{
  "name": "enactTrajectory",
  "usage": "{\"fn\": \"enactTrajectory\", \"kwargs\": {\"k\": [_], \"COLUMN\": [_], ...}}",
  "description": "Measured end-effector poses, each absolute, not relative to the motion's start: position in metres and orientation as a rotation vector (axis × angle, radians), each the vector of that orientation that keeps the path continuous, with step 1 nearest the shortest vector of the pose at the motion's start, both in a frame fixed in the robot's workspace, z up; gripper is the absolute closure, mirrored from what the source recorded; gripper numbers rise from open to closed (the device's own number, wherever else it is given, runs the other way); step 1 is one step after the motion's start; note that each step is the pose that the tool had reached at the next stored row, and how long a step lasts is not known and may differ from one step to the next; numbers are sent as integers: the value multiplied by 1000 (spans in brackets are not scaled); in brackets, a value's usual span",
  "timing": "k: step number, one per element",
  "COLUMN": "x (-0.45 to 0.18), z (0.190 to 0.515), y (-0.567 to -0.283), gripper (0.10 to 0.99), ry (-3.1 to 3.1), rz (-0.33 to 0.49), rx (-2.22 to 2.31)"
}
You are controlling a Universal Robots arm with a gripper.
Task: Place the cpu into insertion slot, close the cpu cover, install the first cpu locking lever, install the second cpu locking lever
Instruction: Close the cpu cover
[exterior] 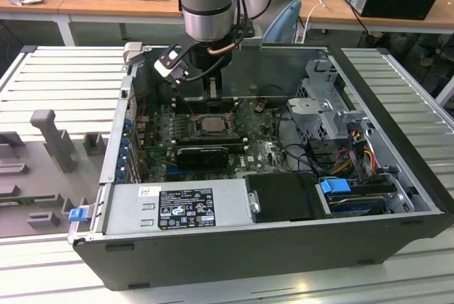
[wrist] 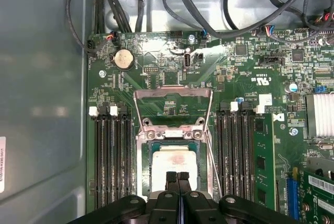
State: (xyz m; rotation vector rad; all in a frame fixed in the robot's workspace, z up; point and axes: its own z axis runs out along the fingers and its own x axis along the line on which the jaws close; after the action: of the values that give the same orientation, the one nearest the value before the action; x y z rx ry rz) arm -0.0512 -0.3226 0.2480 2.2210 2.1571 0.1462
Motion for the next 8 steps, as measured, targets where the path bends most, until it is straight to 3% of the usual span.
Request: {"fn": "enactTrajectory", "kwargs": {"k": [8], "x": [-51], "z": [259], "y": [-323], "gripper": [980], "ry": [2157], "rz": [146], "rx": [2221]}}
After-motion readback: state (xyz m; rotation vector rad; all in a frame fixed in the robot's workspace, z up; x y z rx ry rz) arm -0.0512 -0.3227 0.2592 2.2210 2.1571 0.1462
